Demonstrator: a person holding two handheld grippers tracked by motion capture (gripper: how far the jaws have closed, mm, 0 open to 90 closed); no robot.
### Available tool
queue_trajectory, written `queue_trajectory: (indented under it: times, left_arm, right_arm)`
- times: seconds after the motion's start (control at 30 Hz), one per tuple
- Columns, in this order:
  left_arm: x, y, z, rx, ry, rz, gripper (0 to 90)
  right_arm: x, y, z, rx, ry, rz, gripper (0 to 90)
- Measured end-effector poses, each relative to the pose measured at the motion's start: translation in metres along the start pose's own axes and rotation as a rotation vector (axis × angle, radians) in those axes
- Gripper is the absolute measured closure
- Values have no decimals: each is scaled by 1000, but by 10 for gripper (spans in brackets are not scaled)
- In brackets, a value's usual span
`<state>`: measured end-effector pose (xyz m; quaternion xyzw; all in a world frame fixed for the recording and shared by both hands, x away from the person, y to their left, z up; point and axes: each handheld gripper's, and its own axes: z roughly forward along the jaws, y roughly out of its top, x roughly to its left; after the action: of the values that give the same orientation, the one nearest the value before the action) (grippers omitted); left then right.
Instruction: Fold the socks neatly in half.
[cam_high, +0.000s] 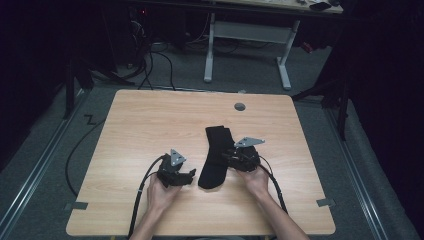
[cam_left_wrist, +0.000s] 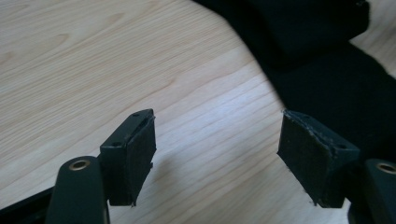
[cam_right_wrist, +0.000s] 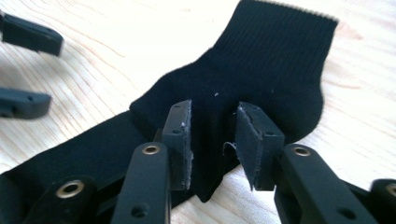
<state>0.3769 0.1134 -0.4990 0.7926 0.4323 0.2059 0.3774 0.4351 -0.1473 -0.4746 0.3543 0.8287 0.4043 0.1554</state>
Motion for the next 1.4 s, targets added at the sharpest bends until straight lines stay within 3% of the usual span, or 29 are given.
queue_trajectory:
  times: [0.13,0.23,0.3,0.43,0.6,0.7,0.73,0.8,0.87,1.17,1.4]
  left_arm:
    - [-6,1,6,13,-13,1,283]
    - [-11,1,9,17,-15,6,283]
    - [-12,2,10,16,-14,11,283]
    - [-15,2,13,27,-2,27,278]
    - [-16,2,16,33,-1,32,274]
    - [-17,3,17,30,2,32,274]
    - [-18,4,18,30,7,38,274]
    - [-19,4,18,30,9,44,274]
    - [-19,4,18,29,10,44,274]
    - [-22,3,18,28,23,62,273]
    - [-22,2,18,22,5,54,273]
  right_arm:
    - [9,1,-8,-16,-7,-63,662]
    - [21,-1,-8,0,-2,-135,702]
    - [24,-4,-2,27,0,-155,704]
    - [21,-8,13,54,-5,-131,661]
    - [20,-11,25,90,-7,-135,638]
    - [20,-11,26,89,-16,-141,684]
    - [21,-10,26,95,-29,-165,772]
    - [20,-9,25,97,-23,-165,848]
    - [19,-9,25,98,-18,-160,863]
    - [17,3,0,36,55,-115,876]
    - [15,18,-21,18,113,-80,875]
